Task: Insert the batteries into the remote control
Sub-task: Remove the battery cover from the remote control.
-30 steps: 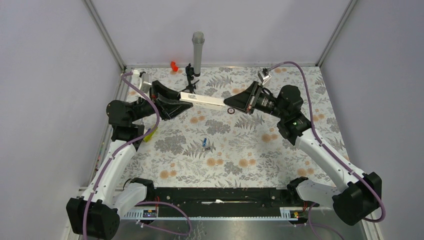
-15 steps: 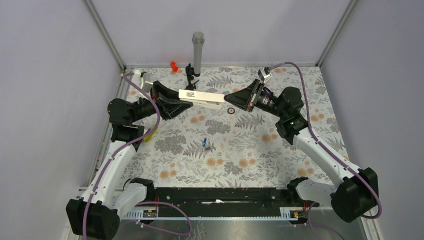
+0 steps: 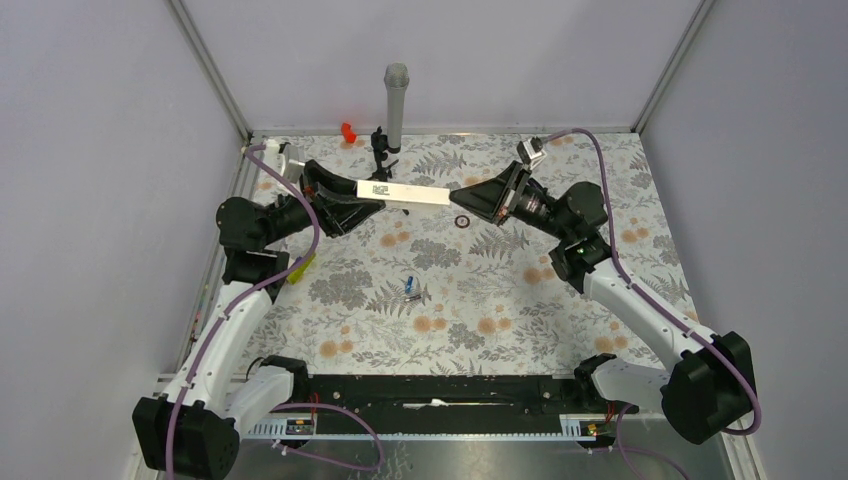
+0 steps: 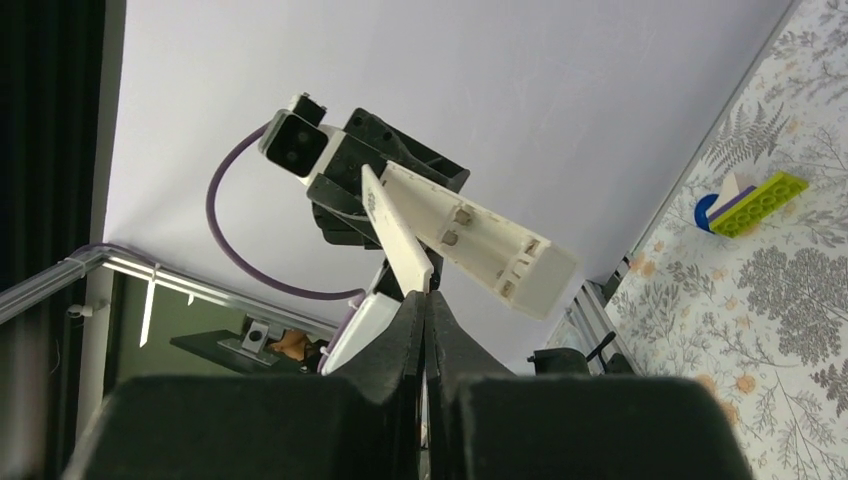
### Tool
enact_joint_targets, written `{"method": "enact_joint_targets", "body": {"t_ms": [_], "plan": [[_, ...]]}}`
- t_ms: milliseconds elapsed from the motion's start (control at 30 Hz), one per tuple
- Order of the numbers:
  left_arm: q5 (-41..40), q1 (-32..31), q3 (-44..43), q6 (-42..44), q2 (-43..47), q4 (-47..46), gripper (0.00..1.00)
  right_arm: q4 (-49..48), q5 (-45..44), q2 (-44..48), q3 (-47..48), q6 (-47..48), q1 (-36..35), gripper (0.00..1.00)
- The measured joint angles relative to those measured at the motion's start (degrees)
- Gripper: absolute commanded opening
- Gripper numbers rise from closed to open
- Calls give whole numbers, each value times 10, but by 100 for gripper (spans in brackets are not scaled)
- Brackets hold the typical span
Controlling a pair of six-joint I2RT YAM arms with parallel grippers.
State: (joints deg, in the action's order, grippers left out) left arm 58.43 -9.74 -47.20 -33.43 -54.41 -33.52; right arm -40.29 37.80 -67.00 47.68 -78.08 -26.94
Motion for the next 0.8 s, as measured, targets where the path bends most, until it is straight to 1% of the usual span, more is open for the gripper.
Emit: {"method": "enact_joint_targets", "body": {"t_ms": [200,467,800], "plan": [[-18,1,16,0,3,3,0,-26,-11,0,0,-9,1,0],[-44,1,30,5,11,14,0,-34,-32,0,-11,-17,2,0],[-111,1,66,17,12,75,0,-33,-63,-14,-38,-16,6,0]]}}
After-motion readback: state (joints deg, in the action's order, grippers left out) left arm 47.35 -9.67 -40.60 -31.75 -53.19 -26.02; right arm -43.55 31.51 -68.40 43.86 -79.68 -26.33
